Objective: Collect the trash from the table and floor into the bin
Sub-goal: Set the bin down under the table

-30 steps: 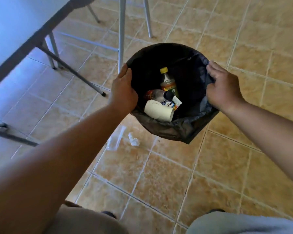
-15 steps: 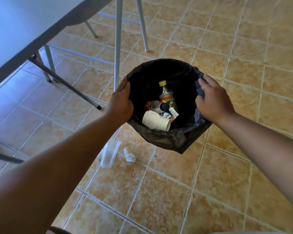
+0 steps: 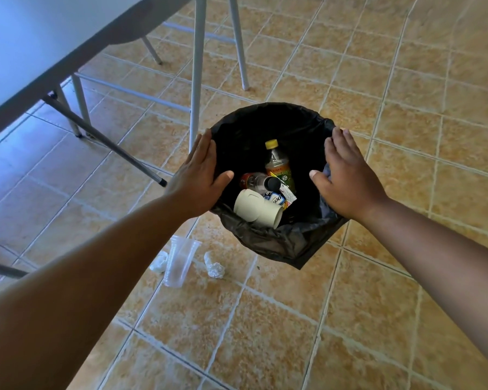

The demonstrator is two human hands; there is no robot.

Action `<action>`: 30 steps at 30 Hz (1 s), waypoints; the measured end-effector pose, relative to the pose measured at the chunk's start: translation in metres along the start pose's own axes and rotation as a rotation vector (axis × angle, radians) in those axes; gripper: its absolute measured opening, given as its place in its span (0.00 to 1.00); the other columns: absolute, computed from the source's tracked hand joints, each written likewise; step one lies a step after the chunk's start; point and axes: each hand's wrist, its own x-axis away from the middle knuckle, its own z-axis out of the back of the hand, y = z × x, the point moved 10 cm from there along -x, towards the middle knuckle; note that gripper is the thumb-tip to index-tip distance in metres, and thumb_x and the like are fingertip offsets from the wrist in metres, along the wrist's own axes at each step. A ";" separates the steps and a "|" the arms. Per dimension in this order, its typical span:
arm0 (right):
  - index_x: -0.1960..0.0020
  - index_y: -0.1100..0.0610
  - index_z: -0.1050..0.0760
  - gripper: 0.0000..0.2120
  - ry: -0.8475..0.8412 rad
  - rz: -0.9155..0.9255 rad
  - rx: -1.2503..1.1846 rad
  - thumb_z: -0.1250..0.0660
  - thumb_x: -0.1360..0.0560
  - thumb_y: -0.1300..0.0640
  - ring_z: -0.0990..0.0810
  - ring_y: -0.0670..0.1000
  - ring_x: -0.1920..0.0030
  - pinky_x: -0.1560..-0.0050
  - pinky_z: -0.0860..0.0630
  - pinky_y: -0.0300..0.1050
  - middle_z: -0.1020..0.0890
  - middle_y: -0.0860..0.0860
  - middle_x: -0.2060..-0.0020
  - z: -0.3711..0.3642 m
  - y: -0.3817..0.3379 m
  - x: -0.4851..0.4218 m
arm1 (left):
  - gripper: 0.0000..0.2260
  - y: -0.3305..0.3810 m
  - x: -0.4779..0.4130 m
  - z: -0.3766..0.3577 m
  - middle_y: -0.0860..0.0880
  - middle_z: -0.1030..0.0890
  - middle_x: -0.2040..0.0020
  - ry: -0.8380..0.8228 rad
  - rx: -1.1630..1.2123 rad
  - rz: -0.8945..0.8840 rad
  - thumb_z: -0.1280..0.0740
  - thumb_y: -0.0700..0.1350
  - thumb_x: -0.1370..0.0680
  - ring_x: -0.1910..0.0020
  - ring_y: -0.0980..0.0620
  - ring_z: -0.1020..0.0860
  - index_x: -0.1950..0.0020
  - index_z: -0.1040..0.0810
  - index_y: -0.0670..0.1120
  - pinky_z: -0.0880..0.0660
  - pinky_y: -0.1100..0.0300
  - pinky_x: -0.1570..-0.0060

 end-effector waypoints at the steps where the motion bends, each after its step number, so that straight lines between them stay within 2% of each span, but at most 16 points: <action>1: 0.21 0.61 0.52 0.34 -0.005 -0.004 -0.010 0.42 0.18 0.47 0.61 0.50 0.21 0.23 0.54 0.48 0.56 0.54 0.20 0.000 0.000 0.001 | 0.35 0.000 0.000 0.000 0.47 0.61 0.20 -0.004 -0.001 -0.004 0.47 0.60 0.19 0.22 0.52 0.60 0.21 0.56 0.41 0.55 0.57 0.27; 5: 0.21 0.61 0.52 0.34 -0.025 0.002 -0.050 0.40 0.19 0.50 0.60 0.50 0.21 0.24 0.54 0.47 0.55 0.54 0.20 0.000 -0.003 0.002 | 0.34 -0.004 0.001 0.000 0.47 0.61 0.20 -0.019 0.003 -0.012 0.45 0.57 0.19 0.22 0.51 0.59 0.21 0.55 0.41 0.52 0.55 0.26; 9: 0.21 0.60 0.48 0.28 -0.057 0.025 -0.121 0.44 0.19 0.62 0.54 0.49 0.21 0.22 0.50 0.49 0.51 0.52 0.20 0.008 0.007 -0.004 | 0.33 -0.011 0.003 -0.002 0.47 0.62 0.20 -0.025 0.014 -0.012 0.44 0.54 0.18 0.22 0.51 0.58 0.21 0.56 0.41 0.51 0.54 0.24; 12: 0.21 0.58 0.46 0.26 -0.054 0.062 -0.154 0.46 0.18 0.65 0.50 0.47 0.22 0.23 0.48 0.43 0.49 0.49 0.21 0.014 0.016 -0.003 | 0.33 -0.014 0.005 -0.003 0.47 0.62 0.20 -0.006 0.048 -0.003 0.45 0.54 0.18 0.22 0.51 0.59 0.21 0.56 0.41 0.53 0.57 0.25; 17: 0.21 0.56 0.44 0.24 0.069 0.117 -0.224 0.46 0.16 0.56 0.48 0.42 0.23 0.26 0.49 0.36 0.45 0.47 0.21 0.012 0.030 0.012 | 0.33 -0.014 0.005 -0.004 0.49 0.62 0.20 0.017 0.074 0.007 0.46 0.55 0.18 0.22 0.52 0.57 0.21 0.56 0.42 0.52 0.59 0.27; 22: 0.22 0.56 0.42 0.23 0.193 0.107 -0.361 0.47 0.16 0.53 0.42 0.43 0.24 0.26 0.45 0.35 0.38 0.48 0.24 0.008 0.040 0.026 | 0.33 -0.011 0.007 -0.003 0.50 0.62 0.20 0.022 0.093 0.006 0.46 0.55 0.18 0.22 0.51 0.55 0.21 0.56 0.42 0.51 0.59 0.28; 26: 0.23 0.60 0.39 0.23 0.220 0.020 -0.427 0.47 0.16 0.52 0.38 0.48 0.25 0.26 0.42 0.41 0.35 0.54 0.25 0.008 0.050 0.028 | 0.33 -0.009 0.007 -0.002 0.49 0.62 0.20 0.002 0.082 0.008 0.46 0.56 0.18 0.22 0.51 0.55 0.21 0.56 0.42 0.50 0.58 0.28; 30: 0.22 0.57 0.42 0.29 0.289 -0.028 -0.279 0.49 0.18 0.43 0.42 0.50 0.23 0.25 0.45 0.46 0.38 0.54 0.23 0.035 0.041 0.010 | 0.34 -0.009 0.005 0.006 0.46 0.57 0.20 0.019 -0.002 0.010 0.50 0.62 0.19 0.21 0.49 0.57 0.21 0.52 0.41 0.53 0.53 0.25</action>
